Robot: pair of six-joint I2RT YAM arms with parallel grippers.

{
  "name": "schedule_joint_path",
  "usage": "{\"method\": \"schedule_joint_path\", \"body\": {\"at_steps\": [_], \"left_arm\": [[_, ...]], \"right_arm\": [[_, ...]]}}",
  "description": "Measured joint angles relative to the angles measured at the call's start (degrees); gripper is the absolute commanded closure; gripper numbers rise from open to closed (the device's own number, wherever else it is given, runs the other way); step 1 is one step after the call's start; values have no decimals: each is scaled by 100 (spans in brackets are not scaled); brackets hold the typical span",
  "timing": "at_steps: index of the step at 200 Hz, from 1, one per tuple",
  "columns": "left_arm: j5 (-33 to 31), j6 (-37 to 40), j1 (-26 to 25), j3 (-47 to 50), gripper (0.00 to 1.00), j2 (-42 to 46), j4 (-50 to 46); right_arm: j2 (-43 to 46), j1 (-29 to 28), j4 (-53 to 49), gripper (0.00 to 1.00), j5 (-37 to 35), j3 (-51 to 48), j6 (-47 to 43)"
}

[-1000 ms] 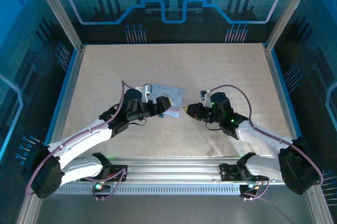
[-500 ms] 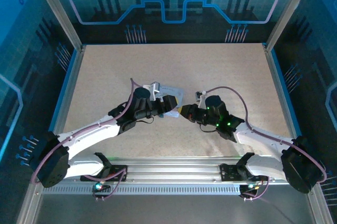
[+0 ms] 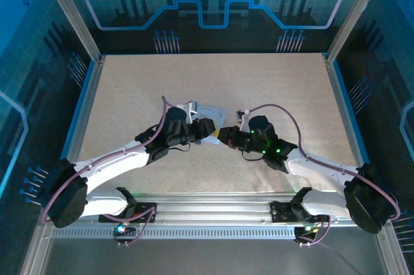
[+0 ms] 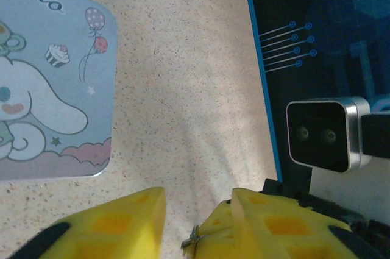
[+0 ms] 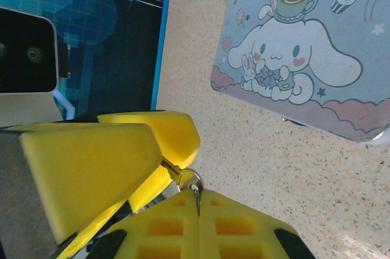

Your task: Unlock a padlock with a key

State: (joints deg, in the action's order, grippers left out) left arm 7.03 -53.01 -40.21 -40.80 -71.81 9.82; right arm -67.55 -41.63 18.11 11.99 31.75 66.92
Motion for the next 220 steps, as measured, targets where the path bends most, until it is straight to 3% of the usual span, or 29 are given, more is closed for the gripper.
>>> {"method": "schedule_joint_path", "body": {"at_steps": [56,76,118,146,180,220], "left_arm": [[-17,35,-7,-2,100,-20,-4],[-22,57,-9,-11,100,-20,-13],[-17,398,-9,-94,100,9,-114],[142,903,-4,-249,100,133,-289],[509,1502,31,-505,100,278,-597],[831,1886,85,-557,100,472,-815]], "right_arm": [[-2,-11,-4,98,-7,13,15],[-2,-11,-7,94,-4,13,-50],[87,20,-72,74,72,13,-503],[195,337,-87,63,664,15,-1132],[306,741,-136,55,1528,63,-1871],[719,977,-151,55,2149,63,-2422]]}}
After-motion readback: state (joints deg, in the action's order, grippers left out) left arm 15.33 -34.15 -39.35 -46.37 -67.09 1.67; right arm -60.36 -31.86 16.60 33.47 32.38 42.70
